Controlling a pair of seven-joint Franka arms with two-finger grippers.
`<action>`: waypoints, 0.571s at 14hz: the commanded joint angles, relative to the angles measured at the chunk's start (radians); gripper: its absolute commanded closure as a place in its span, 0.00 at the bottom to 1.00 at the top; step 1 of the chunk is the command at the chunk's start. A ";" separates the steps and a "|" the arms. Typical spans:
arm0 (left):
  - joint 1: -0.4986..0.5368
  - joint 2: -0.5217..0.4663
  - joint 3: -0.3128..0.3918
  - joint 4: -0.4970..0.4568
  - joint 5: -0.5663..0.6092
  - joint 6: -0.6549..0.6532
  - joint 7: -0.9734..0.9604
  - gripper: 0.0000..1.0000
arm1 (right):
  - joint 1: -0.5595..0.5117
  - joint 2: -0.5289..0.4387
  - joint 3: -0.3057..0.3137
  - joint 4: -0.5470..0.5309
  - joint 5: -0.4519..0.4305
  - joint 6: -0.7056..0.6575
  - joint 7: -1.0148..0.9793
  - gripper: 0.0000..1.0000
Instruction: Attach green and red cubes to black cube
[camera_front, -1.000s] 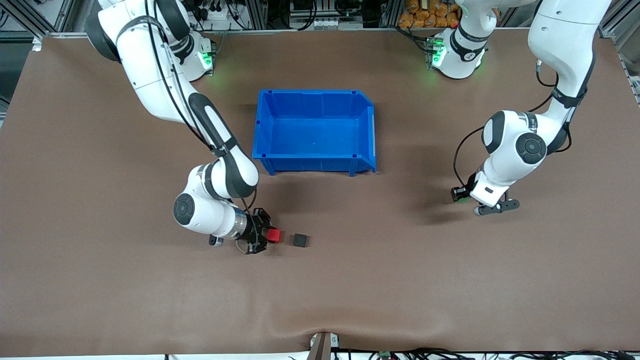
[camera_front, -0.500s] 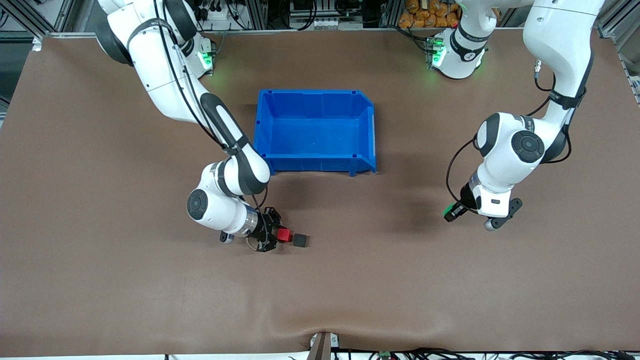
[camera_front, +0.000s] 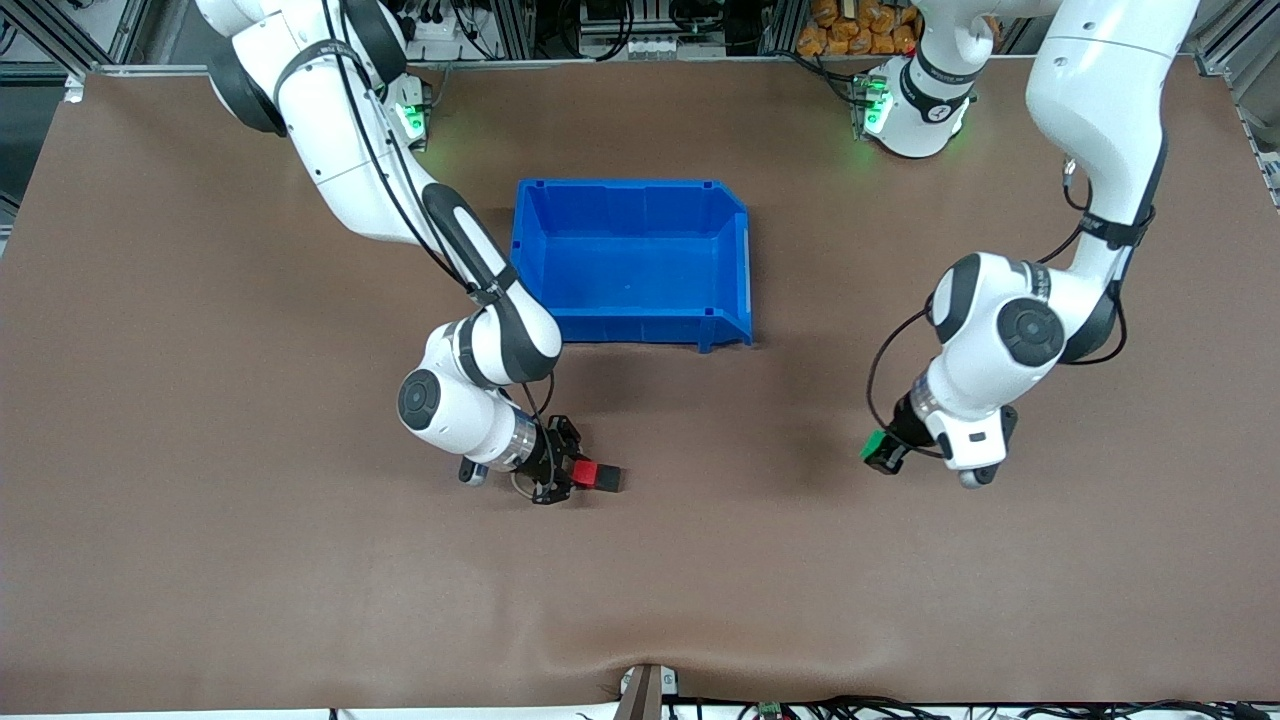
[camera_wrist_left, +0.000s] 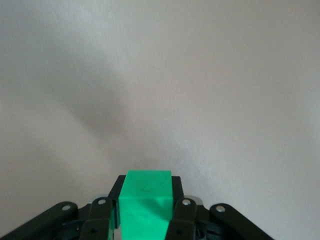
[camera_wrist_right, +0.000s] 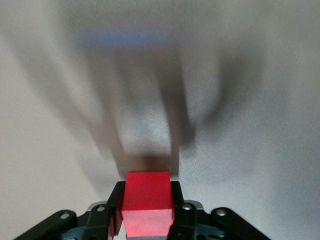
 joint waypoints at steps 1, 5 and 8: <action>-0.037 0.054 0.006 0.137 0.018 -0.115 -0.136 1.00 | 0.044 0.039 -0.013 0.034 -0.047 0.014 0.011 0.00; -0.062 0.054 0.007 0.188 0.020 -0.121 -0.287 1.00 | 0.041 0.021 -0.013 0.031 -0.093 -0.003 -0.017 0.00; -0.083 0.099 0.007 0.262 0.015 -0.121 -0.413 1.00 | -0.014 -0.043 -0.017 0.032 -0.104 -0.185 -0.086 0.00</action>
